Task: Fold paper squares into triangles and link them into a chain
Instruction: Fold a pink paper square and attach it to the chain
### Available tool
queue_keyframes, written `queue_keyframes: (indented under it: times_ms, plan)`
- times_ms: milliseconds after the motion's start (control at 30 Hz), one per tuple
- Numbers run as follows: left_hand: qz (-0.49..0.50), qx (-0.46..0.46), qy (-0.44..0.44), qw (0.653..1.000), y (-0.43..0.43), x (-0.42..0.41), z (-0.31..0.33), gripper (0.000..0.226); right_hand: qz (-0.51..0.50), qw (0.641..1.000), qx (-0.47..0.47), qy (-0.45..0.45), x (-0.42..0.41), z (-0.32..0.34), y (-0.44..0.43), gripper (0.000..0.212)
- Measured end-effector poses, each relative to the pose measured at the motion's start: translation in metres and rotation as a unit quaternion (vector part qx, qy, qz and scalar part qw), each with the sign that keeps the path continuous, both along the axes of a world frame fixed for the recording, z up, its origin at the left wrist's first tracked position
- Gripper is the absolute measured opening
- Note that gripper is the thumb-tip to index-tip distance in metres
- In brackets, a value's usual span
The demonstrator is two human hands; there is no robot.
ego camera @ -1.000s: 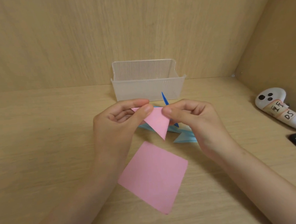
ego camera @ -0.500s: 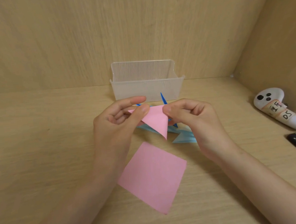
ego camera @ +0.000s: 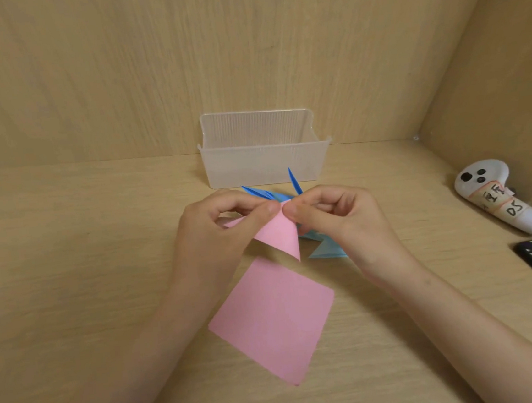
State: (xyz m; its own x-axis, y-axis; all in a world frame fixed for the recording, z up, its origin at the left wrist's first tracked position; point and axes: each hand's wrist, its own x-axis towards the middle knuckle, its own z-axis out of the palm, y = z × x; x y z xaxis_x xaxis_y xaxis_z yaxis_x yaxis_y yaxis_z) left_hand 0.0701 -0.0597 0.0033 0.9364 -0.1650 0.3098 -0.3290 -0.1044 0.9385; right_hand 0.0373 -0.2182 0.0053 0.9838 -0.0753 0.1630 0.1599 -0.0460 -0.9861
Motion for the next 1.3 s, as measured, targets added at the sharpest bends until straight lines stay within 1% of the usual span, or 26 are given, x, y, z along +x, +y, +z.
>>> queue_keyframes:
  times_ms: [100,233,367,533,667,800,1067,1200,1300]
  plan:
    - [0.008,-0.025,0.006,1.000,-0.002,-0.002,-0.001,0.010,0.003,1.000,0.019,0.009,0.001,-0.002,0.001,0.005]
    - [0.005,-0.046,0.024,0.999,-0.003,-0.003,-0.001,0.011,-0.002,1.000,0.019,-0.002,0.000,-0.002,0.001,0.005]
    - [-0.011,-0.034,0.031,0.999,-0.003,-0.002,0.000,0.012,0.005,1.000,0.005,0.003,0.000,-0.001,-0.001,0.005]
    - [-0.030,0.000,0.015,0.999,-0.001,-0.002,0.002,0.009,0.023,0.999,-0.022,0.004,-0.001,-0.003,0.001,0.003]
    - [-0.004,-0.017,0.020,1.000,-0.002,-0.003,0.000,0.011,0.026,0.999,-0.030,0.010,-0.001,-0.004,0.002,0.003]
    - [0.026,-0.034,0.022,0.999,-0.005,-0.008,0.001,0.005,0.034,0.999,-0.032,0.018,-0.002,-0.001,0.001,0.005]
    - [0.046,-0.026,0.022,0.998,-0.005,-0.007,-0.003,0.008,0.042,0.998,-0.043,0.031,-0.002,0.001,-0.001,0.009]
    - [0.089,-0.086,0.037,0.992,0.000,0.003,0.002,0.011,0.054,0.995,-0.070,0.035,-0.002,-0.001,-0.001,0.011]
    - [0.095,-0.080,0.036,0.992,0.002,0.005,0.002,0.011,0.063,0.995,-0.068,0.028,-0.002,-0.001,0.001,0.011]
